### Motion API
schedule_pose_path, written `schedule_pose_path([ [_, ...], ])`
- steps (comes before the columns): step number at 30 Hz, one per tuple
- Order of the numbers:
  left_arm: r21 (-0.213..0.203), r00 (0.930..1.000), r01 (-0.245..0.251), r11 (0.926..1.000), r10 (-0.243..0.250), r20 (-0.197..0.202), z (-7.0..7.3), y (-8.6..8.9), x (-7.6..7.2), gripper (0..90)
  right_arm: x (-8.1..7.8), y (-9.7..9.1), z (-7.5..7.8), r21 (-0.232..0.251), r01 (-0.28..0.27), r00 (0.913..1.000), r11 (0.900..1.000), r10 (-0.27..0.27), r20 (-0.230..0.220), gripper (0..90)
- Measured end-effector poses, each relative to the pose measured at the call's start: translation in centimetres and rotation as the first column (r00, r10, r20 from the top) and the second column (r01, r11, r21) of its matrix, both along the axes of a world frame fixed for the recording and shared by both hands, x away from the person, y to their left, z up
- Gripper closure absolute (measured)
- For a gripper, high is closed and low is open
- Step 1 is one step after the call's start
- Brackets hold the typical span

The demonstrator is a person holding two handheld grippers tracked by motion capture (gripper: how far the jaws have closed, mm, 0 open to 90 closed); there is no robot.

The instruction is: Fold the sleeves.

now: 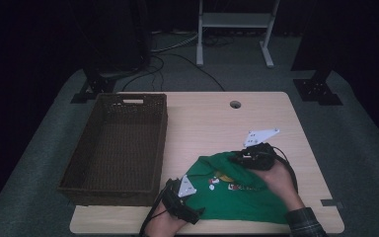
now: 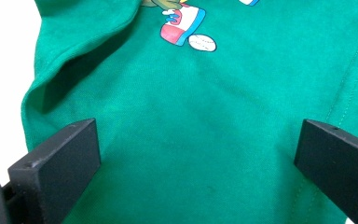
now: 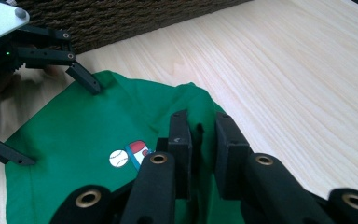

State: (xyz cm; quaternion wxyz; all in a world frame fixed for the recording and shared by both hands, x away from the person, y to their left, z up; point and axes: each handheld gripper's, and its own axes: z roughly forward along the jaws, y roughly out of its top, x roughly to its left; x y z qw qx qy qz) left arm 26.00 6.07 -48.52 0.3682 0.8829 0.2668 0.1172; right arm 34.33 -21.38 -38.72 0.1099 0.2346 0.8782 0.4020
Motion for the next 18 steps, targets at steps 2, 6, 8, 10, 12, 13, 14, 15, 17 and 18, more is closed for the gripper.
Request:
schedule_pose_path([
  [2,0.0,1.0,0.0,1.0,0.0,0.0,0.0,0.0,0.0,0.0,0.11,0.0,0.07,0.0,0.002,1.0,1.0,-0.002,0.002,79.2],
  [6,0.001,1.0,0.001,1.0,-0.001,0.0,0.0,0.01,0.0,0.0,0.36,-0.02,0.19,-0.003,0.008,1.0,1.0,-0.008,0.005,79.2],
  [8,0.001,1.0,0.001,1.0,-0.001,0.0,0.0,0.01,0.0,0.0,0.46,-0.01,0.26,-0.003,0.011,0.9999,0.9999,-0.011,0.003,79.2],
  [10,0.002,1.0,0.002,1.0,-0.002,0.001,0.0,0.01,0.01,0.0,0.57,0.0,0.3,-0.004,0.013,0.9999,0.9999,-0.013,0.004,79.2],
  [12,0.002,1.0,0.001,1.0,-0.001,0.001,0.0,0.01,0.01,0.0,0.69,0.05,0.34,-0.006,0.015,0.9999,0.9999,-0.015,0.003,79.2],
  [13,0.002,1.0,0.001,1.0,-0.001,0.001,0.01,0.01,0.01,0.0,0.75,0.06,0.34,-0.005,0.015,0.9999,0.9999,-0.015,0.006,79.2],
  [14,0.002,1.0,0.0,1.0,0.0,0.001,0.0,0.01,0.0,0.0,0.82,0.04,0.33,-0.004,0.016,0.9999,0.9999,-0.016,0.006,79.2],
  [15,0.001,1.0,0.0,1.0,0.0,0.001,0.0,0.01,0.01,0.0,0.88,0.03,0.3,-0.006,0.019,0.9998,0.9998,-0.019,0.005,79.2],
  [17,0.001,1.0,0.0,1.0,0.0,0.001,0.0,0.0,0.0,0.0,1.0,-0.01,0.22,-0.008,0.022,0.9997,0.9997,-0.022,0.005,79.3],
  [18,0.0,1.0,0.0,1.0,0.0,0.001,-0.01,0.0,0.0,0.0,1.07,-0.05,0.2,-0.006,0.024,0.9997,0.9997,-0.024,0.005,79.2],
])
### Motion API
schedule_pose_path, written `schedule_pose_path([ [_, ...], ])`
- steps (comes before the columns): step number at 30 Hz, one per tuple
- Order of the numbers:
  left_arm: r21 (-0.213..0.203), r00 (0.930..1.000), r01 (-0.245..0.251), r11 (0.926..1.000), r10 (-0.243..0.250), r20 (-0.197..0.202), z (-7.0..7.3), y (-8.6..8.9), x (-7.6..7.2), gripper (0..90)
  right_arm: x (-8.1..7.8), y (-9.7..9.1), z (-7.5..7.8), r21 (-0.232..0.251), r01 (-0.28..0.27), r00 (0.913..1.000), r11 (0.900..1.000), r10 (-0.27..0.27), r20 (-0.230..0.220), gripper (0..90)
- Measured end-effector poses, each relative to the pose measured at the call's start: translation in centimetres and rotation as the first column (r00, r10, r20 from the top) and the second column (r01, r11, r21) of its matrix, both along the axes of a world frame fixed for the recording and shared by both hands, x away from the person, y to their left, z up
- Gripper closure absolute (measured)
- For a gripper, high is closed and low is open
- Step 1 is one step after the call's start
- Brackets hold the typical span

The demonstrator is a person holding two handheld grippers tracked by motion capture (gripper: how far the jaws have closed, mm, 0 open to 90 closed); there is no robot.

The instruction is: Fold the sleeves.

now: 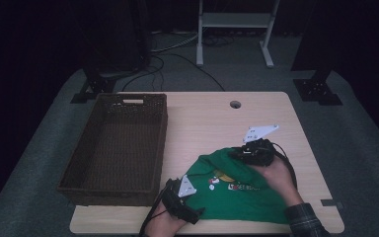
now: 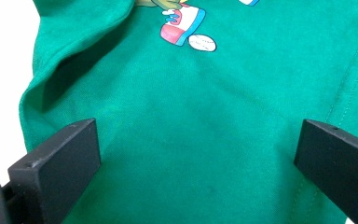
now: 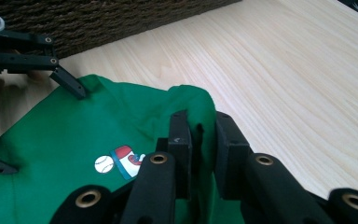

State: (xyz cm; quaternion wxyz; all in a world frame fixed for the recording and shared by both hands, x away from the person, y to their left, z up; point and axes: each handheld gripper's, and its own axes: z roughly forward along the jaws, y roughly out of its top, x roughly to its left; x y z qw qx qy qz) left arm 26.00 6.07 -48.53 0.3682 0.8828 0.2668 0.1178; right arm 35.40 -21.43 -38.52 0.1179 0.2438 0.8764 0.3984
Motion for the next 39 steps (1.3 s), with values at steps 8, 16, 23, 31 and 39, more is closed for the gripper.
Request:
schedule_pose_path([
  [8,0.0,1.0,0.0,1.0,0.0,0.0,0.0,0.0,0.0,0.0,0.5,-0.1,0.2,-0.005,0.013,0.9999,0.9999,-0.013,-0.001,79.3],
  [16,0.001,1.0,0.001,1.0,-0.001,-0.001,0.0,0.0,0.0,0.0,1.1,-0.2,0.4,-0.007,0.027,0.9996,0.9996,-0.027,0.002,79.3],
  [23,0.003,1.0,0.002,1.0,-0.002,-0.001,0.0,0.0,0.0,0.0,1.8,-0.5,0.2,-0.001,0.043,0.9991,0.9991,-0.043,-0.001,79.2],
  [31,0.004,1.0,0.002,1.0,-0.002,-0.001,0.0,0.0,0.0,0.0,2.6,-0.6,0.1,0.0,0.058,0.9983,0.9983,-0.058,-0.006,79.3],
  [39,0.004,1.0,0.002,1.0,-0.002,-0.002,0.0,0.0,0.0,0.0,3.4,-0.5,0.3,-0.009,0.068,0.9976,0.9976,-0.068,-0.008,79.3],
])
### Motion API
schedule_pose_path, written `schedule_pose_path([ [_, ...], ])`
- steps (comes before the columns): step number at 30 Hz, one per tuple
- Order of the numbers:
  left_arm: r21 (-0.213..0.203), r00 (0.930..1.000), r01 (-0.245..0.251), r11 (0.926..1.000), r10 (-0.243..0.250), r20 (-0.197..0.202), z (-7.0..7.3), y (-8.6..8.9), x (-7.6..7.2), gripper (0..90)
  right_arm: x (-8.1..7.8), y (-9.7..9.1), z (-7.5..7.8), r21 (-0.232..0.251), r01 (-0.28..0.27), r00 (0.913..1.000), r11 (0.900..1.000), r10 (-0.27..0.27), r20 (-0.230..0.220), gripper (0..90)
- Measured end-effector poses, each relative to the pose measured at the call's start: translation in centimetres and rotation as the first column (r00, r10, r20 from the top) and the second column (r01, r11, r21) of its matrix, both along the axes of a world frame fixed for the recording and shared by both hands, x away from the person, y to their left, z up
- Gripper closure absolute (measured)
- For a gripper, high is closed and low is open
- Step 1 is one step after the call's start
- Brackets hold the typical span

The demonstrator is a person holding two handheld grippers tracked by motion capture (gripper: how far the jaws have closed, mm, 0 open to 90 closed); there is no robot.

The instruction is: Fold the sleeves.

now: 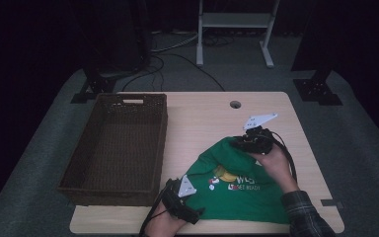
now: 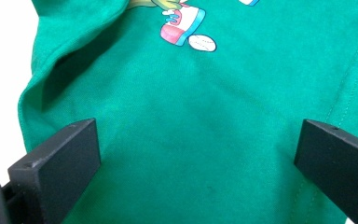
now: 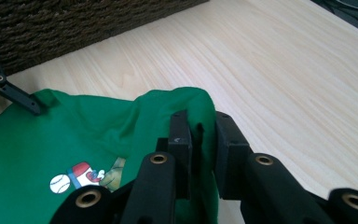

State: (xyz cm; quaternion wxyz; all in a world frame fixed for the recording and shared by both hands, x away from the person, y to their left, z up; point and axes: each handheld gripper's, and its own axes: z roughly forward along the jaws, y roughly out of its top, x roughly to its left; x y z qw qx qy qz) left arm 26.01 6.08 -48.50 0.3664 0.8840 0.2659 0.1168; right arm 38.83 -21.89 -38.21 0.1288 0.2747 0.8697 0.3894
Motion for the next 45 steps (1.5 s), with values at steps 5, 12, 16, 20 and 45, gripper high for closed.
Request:
schedule_pose_path([
  [5,0.0,1.0,0.001,1.0,-0.001,0.001,0.0,0.0,0.0,0.0,0.5,0.0,0.0,-0.006,0.005,1.0,1.0,-0.005,-0.005,79.3],
  [12,-0.001,1.0,0.0,1.0,0.0,0.002,0.0,0.0,0.0,0.0,1.2,0.2,0.1,-0.021,0.01,0.9999,0.9997,-0.01,-0.009,79.3],
  [16,0.0,1.0,0.0,1.0,0.0,0.002,0.0,0.0,0.0,0.0,1.5,0.3,0.1,-0.03,0.011,0.9999,0.9995,-0.012,-0.011,79.3],
  [20,0.0,1.0,0.0,1.0,0.0,0.0,0.0,0.0,0.0,0.0,1.9,0.4,0.2,-0.034,0.014,0.9998,0.9993,-0.015,-0.011,79.3],
  [45,-0.002,1.0,-0.001,1.0,0.001,0.001,0.0,0.0,0.0,0.0,3.9,1.0,0.3,-0.055,0.042,0.9991,0.9976,-0.042,-0.002,79.3],
])
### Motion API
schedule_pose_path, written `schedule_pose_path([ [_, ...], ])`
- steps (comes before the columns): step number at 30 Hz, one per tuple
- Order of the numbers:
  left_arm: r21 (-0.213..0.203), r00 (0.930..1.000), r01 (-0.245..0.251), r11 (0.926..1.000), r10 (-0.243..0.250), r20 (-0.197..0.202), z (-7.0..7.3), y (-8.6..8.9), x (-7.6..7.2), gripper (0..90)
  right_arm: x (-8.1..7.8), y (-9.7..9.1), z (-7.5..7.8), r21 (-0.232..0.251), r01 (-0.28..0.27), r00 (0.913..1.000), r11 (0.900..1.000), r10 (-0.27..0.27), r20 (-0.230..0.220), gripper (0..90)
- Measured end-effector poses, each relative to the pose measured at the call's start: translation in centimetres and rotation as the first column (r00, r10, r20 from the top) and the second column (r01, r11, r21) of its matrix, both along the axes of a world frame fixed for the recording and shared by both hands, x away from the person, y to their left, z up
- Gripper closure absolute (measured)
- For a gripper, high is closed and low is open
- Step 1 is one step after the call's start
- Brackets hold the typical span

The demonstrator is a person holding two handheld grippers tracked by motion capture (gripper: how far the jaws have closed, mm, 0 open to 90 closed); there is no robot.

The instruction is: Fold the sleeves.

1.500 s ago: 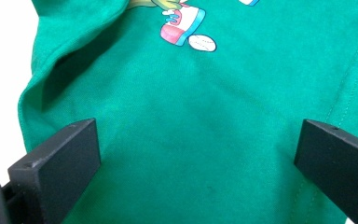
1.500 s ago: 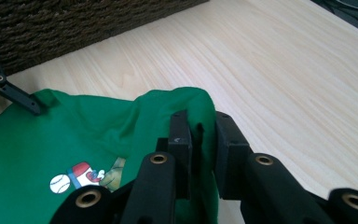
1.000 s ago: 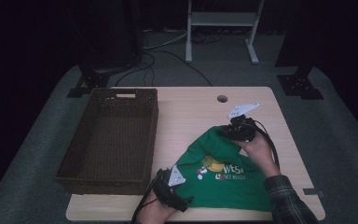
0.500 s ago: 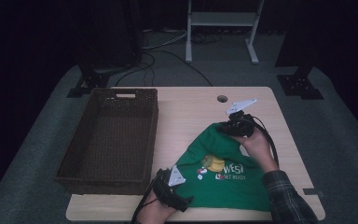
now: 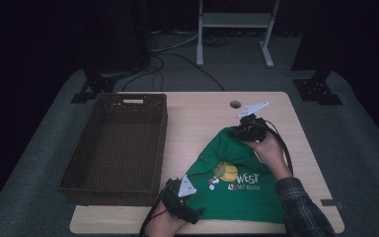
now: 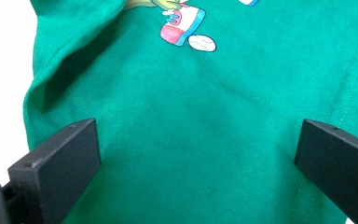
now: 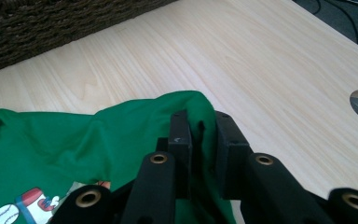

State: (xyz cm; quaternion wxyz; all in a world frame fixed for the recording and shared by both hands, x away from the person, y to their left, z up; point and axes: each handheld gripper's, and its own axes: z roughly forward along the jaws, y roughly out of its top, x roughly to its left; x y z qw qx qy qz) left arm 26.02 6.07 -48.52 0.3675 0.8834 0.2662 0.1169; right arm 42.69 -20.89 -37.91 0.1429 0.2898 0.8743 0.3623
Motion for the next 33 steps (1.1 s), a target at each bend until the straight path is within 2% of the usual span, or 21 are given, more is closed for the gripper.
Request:
schedule_pose_path([
  [12,0.0,1.0,0.0,1.0,0.0,0.0,0.0,0.0,0.0,0.0,0.9,0.1,-0.4,-0.008,0.016,0.9999,0.9998,-0.016,0.006,79.3],
  [18,0.0,1.0,0.0,1.0,0.0,0.0,0.0,0.0,0.0,0.0,1.3,0.0,-0.6,0.002,0.033,0.9994,0.9994,-0.033,0.003,79.3],
  [33,-0.001,1.0,-0.002,1.0,0.002,0.001,0.0,0.0,0.0,0.0,3.2,0.6,-1.4,-0.017,0.069,0.9976,0.9975,-0.069,-0.011,79.3],
])
